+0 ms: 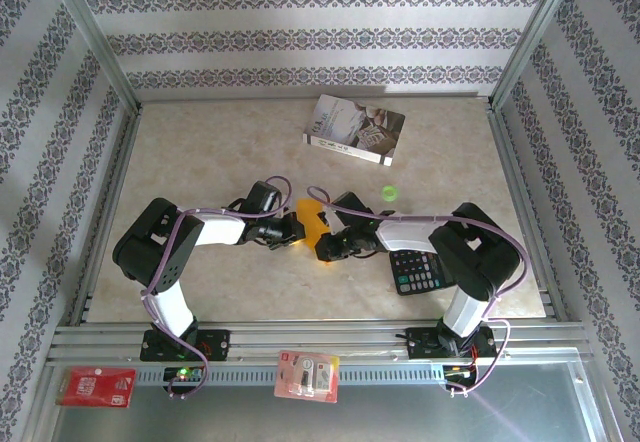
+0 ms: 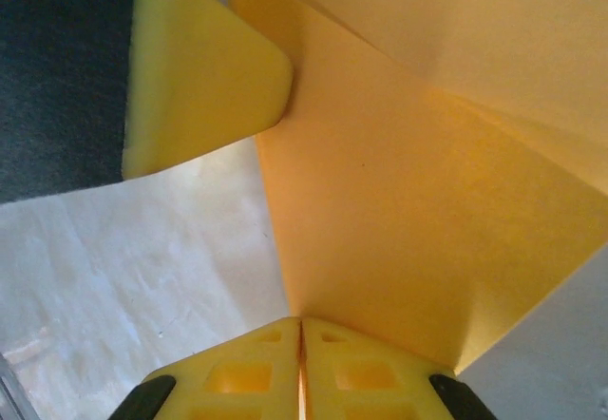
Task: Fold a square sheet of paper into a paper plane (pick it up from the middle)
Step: Third fold the triangle at the center of the table.
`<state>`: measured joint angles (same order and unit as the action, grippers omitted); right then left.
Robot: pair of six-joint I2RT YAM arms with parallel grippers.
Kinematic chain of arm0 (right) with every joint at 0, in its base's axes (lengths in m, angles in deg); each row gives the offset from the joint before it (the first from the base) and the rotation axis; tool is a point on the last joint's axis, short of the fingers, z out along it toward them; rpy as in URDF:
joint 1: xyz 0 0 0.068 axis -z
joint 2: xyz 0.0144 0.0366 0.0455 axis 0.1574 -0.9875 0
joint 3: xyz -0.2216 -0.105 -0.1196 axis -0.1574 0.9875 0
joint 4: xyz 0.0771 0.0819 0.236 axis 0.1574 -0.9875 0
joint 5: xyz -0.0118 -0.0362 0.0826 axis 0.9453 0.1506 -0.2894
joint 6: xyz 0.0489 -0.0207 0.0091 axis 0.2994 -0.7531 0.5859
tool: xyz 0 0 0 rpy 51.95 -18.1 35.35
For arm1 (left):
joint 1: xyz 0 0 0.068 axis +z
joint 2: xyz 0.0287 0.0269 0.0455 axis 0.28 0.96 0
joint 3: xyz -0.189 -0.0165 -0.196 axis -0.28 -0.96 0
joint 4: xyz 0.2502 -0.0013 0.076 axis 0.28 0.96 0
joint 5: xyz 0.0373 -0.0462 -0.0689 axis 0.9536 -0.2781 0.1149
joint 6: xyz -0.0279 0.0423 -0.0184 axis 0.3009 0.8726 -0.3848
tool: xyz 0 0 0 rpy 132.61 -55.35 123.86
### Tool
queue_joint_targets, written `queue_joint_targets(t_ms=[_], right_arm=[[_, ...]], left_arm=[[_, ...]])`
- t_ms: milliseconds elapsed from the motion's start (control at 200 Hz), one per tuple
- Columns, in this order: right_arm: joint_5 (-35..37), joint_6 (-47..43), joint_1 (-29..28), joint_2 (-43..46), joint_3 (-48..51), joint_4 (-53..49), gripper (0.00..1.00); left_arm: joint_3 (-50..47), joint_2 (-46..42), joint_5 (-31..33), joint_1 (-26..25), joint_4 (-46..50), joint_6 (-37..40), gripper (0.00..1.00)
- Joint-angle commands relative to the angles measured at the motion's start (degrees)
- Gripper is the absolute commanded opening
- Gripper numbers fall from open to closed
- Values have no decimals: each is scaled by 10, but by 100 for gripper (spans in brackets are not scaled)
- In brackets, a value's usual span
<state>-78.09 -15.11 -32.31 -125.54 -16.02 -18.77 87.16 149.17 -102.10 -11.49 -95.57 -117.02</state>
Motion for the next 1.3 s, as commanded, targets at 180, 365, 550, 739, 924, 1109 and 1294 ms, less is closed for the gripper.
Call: queue_joint_targets(t_ms=[180,365,550,739,924,1109,1294], right_arm=[[12,19,-24,16,55,-59,8],[30,27,-48,34,69,-85,7],[39,41,-63,61,86,-97,6],[25,36,-52,95,80,-106,5],[-25,50,-27,126,52,-65,4],[-35,53,-23,80,7,-31,5],[-33,40,-10,-1,-48,-24,4]], left_arm=[[-17,44,105,-5,96,23,0],[-21,42,108,-5,98,23,0],[-20,42,110,-5,99,24,0],[-22,40,109,-5,98,25,0],[-20,40,107,-5,97,25,0],[-19,40,106,-5,96,26,0],[-19,39,105,-5,96,26,0]])
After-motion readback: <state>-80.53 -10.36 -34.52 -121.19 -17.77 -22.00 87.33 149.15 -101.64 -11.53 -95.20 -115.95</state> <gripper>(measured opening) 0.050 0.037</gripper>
